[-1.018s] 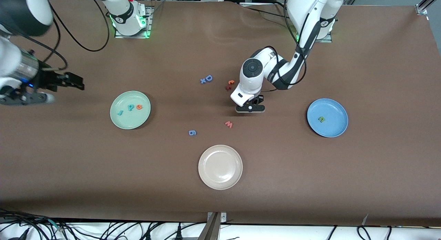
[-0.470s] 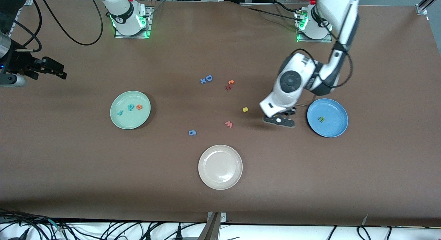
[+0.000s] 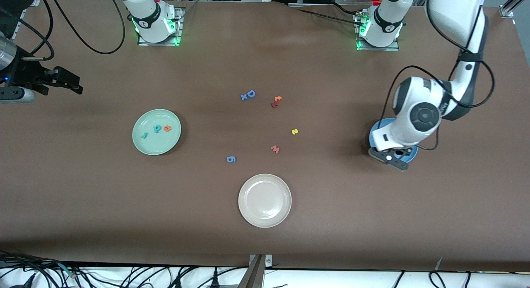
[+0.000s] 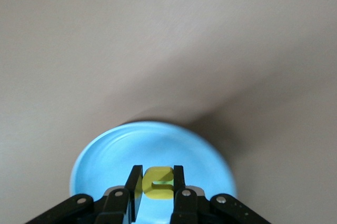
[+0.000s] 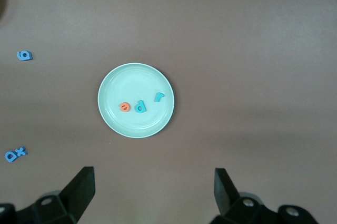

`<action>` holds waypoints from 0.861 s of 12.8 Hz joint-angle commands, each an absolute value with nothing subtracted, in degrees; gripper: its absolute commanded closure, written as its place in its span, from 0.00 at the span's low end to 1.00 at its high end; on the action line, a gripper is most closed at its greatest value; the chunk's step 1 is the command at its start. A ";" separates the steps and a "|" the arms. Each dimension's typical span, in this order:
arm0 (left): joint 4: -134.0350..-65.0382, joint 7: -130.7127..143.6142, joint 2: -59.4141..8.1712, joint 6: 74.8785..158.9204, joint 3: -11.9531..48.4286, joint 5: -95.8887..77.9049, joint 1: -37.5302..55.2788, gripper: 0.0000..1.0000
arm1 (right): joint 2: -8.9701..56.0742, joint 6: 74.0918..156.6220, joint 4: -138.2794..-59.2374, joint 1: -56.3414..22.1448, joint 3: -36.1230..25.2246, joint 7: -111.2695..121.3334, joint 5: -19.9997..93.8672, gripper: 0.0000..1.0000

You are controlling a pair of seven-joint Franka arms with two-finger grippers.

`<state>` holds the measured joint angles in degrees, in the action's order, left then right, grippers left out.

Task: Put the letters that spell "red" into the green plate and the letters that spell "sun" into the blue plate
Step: 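Lower the yellow u onto the blue plate and open the left gripper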

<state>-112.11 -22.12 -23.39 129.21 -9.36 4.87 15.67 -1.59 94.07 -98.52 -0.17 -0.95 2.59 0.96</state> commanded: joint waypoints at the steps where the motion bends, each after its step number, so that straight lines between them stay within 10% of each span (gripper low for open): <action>1: -114.60 -27.68 -23.11 129.37 -9.32 5.54 13.19 0.86 | -3.60 94.31 -99.84 0.09 -0.79 2.46 -0.09 0.00; 7: -116.54 -27.60 -28.39 134.29 -9.32 5.45 11.69 0.79 | -3.69 94.04 -99.67 -0.61 -2.37 2.55 -0.09 0.00; 10: -116.28 -27.68 -27.60 134.21 -9.23 5.45 11.78 0.00 | -3.08 94.22 -99.67 -0.62 -2.11 1.94 -0.17 0.00; 11: -115.76 -27.60 -26.29 133.60 -9.05 5.45 12.13 0.00 | -2.90 94.74 -99.67 -0.62 -2.20 1.76 -0.26 0.00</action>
<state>-116.21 -26.65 -28.74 134.36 -9.49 4.87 12.13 -2.16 94.06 -98.69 -0.20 -2.05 2.54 0.90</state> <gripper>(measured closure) 0.454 0.000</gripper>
